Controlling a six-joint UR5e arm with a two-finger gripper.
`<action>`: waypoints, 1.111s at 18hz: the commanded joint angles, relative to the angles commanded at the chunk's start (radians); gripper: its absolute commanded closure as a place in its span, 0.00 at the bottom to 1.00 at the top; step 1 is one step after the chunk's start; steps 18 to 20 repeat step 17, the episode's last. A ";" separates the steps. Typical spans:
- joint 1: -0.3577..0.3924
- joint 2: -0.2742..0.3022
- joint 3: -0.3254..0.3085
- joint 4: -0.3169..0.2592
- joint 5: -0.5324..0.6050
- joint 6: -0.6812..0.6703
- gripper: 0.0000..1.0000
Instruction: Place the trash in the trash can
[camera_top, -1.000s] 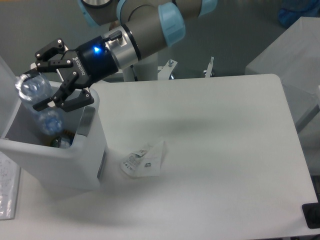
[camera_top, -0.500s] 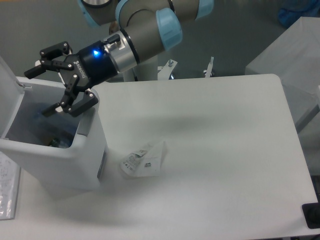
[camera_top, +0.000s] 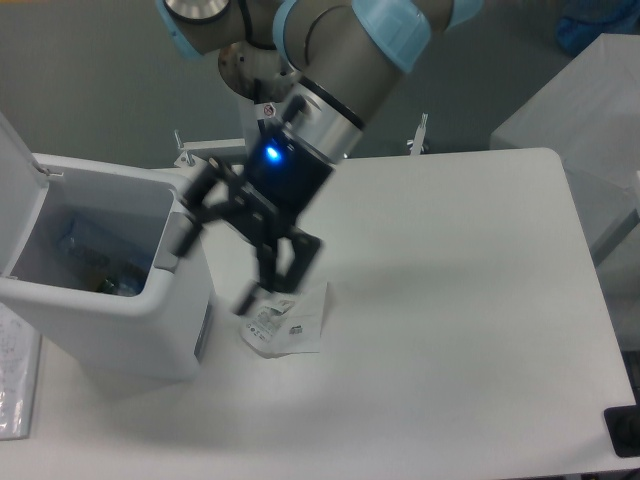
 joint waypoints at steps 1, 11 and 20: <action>0.012 -0.014 -0.006 -0.003 0.027 0.000 0.00; 0.078 -0.130 -0.038 -0.024 0.535 0.237 0.00; 0.077 -0.172 0.078 -0.221 0.551 0.261 0.00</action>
